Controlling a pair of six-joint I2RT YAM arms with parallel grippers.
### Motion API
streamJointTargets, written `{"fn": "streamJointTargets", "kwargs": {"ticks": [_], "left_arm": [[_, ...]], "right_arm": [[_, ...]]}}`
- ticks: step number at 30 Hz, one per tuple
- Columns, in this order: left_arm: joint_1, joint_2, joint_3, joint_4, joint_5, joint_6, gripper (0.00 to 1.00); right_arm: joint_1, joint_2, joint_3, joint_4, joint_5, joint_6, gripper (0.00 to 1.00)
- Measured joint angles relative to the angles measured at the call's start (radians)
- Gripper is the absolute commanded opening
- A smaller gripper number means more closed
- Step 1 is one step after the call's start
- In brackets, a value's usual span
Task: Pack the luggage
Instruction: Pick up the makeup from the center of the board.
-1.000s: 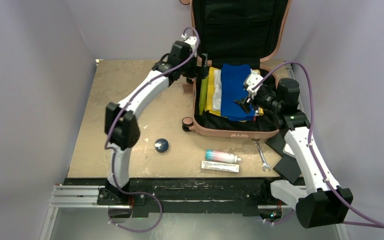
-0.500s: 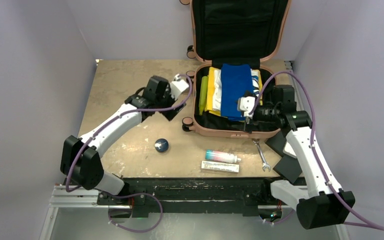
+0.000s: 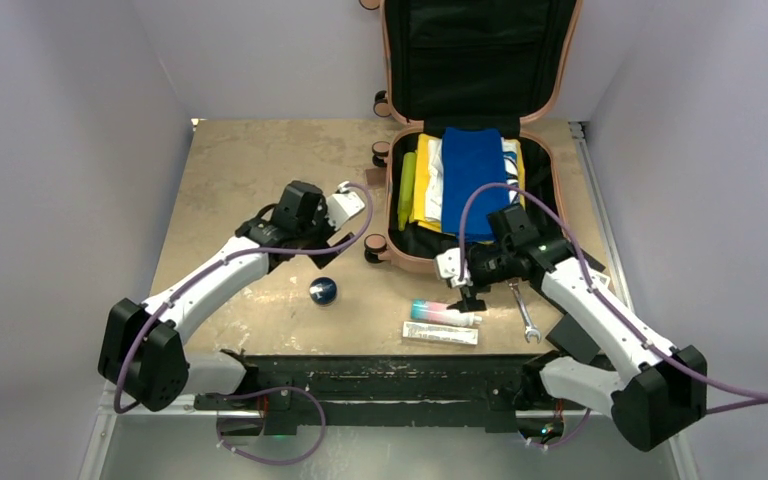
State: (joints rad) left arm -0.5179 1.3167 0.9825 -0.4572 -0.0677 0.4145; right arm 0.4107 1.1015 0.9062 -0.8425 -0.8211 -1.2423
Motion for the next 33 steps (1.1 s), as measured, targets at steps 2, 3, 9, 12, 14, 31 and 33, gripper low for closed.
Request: {"fn": "streamJointTargets", "kwargs": {"ticks": [2, 3, 9, 12, 14, 31, 33], "left_arm": [[0.008, -0.014, -0.031, 0.006, 0.001, 0.001, 0.99], [0.014, -0.023, -0.046, 0.008, 0.003, 0.001, 0.99], [0.069, -0.101, -0.097, 0.033, 0.021, -0.003, 0.99], [0.130, -0.134, -0.098, 0.052, 0.042, -0.011, 0.99], [0.168, -0.146, -0.098, 0.065, 0.059, -0.014, 0.99], [0.231, -0.145, -0.114, 0.099, 0.124, -0.040, 0.99], [0.236, -0.145, -0.114, 0.098, 0.127, -0.040, 0.99]], "right_arm": [[0.045, 0.012, -0.030, 0.028, 0.029, 0.013, 0.84], [0.061, 0.018, -0.042, 0.040, 0.045, 0.021, 0.83], [0.147, 0.062, -0.125, 0.169, 0.140, 0.111, 0.71], [0.153, 0.103, -0.132, 0.228, 0.185, 0.156, 0.69], [0.153, 0.127, -0.133, 0.263, 0.207, 0.181, 0.68], [0.204, 0.206, -0.148, 0.352, 0.259, 0.267, 0.67], [0.217, 0.218, -0.155, 0.358, 0.266, 0.274, 0.67]]}}
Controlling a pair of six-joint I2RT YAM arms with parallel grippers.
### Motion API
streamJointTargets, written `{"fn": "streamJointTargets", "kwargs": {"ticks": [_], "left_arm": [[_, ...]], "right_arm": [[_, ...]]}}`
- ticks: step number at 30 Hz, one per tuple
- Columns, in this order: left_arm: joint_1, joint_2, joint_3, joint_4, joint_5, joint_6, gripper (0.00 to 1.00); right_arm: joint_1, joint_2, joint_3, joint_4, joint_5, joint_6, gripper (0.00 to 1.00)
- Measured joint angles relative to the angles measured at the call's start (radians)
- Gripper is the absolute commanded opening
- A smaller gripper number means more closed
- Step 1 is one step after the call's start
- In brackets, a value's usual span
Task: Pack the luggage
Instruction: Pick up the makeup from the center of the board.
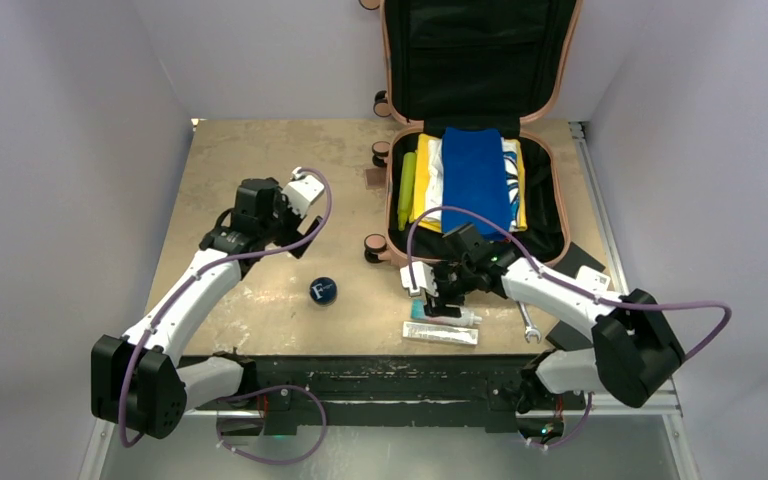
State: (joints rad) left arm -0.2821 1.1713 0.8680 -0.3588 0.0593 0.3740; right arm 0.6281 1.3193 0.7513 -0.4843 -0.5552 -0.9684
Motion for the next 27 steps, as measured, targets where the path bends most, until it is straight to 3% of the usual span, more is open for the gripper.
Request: {"fn": "streamJointTargets", "kwargs": {"ticks": [7, 16, 21, 27], "left_arm": [[0.007, 0.000, 0.000, 0.003, 0.011, -0.010, 0.99], [0.019, 0.000, -0.001, 0.004, 0.018, -0.017, 0.99], [0.021, 0.000, -0.001, 0.004, 0.019, -0.022, 0.99], [0.027, 0.000, -0.001, 0.006, 0.019, -0.023, 0.99]], "right_arm": [[0.039, 0.053, -0.023, 0.029, 0.068, 0.042, 0.58], [0.041, 0.084, -0.011, 0.083, 0.143, 0.085, 0.34], [0.041, 0.114, 0.016, 0.086, 0.149, 0.082, 0.49], [0.056, 0.116, 0.017, 0.084, 0.156, 0.071, 0.58]]}}
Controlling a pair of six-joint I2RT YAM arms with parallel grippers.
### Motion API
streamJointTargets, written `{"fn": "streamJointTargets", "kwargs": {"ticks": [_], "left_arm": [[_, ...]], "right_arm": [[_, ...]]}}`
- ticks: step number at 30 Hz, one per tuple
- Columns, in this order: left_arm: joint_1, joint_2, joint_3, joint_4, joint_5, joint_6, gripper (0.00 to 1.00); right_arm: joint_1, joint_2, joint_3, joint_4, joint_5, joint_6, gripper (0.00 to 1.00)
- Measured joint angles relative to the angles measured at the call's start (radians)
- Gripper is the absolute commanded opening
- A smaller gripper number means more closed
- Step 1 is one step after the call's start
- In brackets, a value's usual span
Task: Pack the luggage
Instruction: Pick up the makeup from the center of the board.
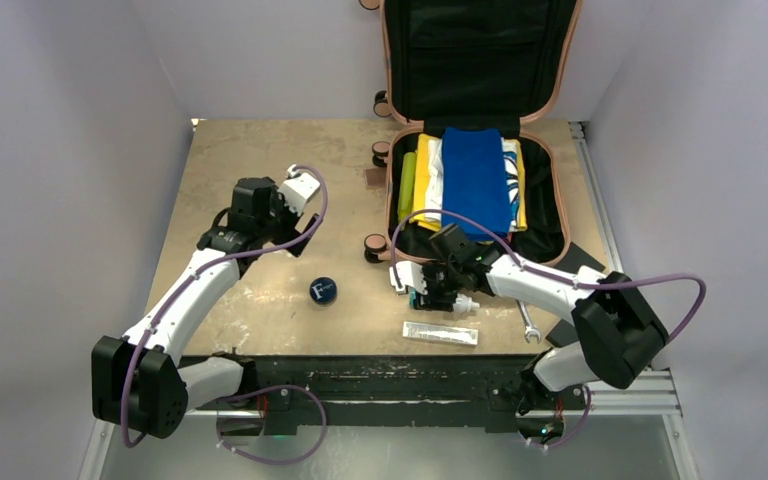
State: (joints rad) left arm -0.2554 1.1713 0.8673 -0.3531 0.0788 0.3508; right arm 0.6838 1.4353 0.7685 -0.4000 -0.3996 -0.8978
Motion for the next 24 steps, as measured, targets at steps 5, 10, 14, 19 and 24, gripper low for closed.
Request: {"fn": "streamJointTargets", "kwargs": {"ticks": [5, 10, 14, 19, 24], "left_arm": [[0.000, 0.000, 0.000, 0.000, 0.000, 0.000, 0.99], [0.002, 0.000, 0.000, 0.000, 0.000, 0.000, 0.99], [0.007, -0.001, 0.000, 0.000, 0.000, 0.000, 0.99], [0.008, -0.002, 0.000, 0.000, 0.001, 0.000, 0.99], [0.012, -0.002, 0.000, 0.000, 0.001, 0.000, 0.99]], "right_arm": [[0.012, 0.000, -0.021, -0.005, 0.028, -0.008, 0.63], [0.017, 0.000, -0.039, -0.011, 0.054, -0.009, 0.53], [0.019, 0.004, -0.039, -0.006, 0.070, -0.003, 0.36], [0.023, 0.005, -0.035, -0.006, 0.083, 0.002, 0.25], [0.023, -0.011, 0.010, -0.071, 0.090, 0.007, 0.26]]}}
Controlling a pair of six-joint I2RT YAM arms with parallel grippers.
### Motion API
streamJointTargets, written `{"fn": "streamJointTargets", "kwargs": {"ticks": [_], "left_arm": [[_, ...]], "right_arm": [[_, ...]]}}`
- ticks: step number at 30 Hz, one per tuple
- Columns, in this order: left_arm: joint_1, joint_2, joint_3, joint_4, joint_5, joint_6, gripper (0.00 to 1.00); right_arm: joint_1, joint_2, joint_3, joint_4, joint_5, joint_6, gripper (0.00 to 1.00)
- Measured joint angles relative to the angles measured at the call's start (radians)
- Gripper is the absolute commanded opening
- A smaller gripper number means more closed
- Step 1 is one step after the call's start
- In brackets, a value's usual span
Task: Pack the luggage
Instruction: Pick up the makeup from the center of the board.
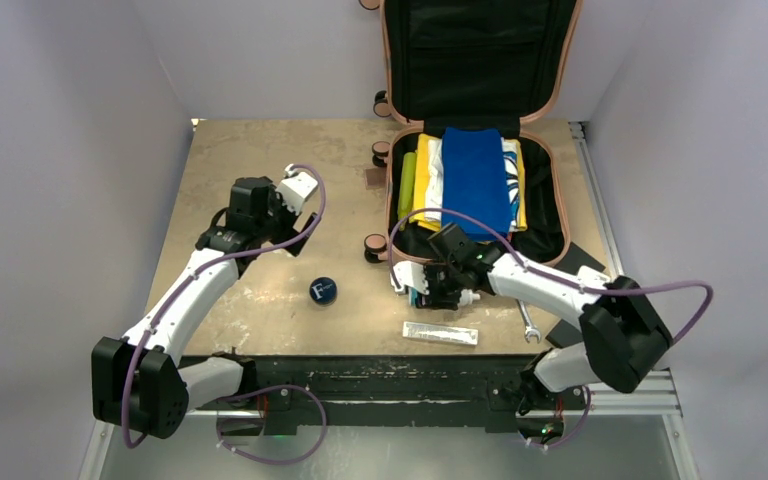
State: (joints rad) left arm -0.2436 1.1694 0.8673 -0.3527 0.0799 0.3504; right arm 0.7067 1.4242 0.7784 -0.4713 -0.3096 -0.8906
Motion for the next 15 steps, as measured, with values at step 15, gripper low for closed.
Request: {"fn": "streamJointTargets", "kwargs": {"ticks": [15], "left_arm": [[0.001, -0.007, 0.000, 0.000, 0.007, 0.000, 0.99]], "right_arm": [[-0.145, -0.253, 0.377, -0.060, -0.043, 0.208, 0.20]]}}
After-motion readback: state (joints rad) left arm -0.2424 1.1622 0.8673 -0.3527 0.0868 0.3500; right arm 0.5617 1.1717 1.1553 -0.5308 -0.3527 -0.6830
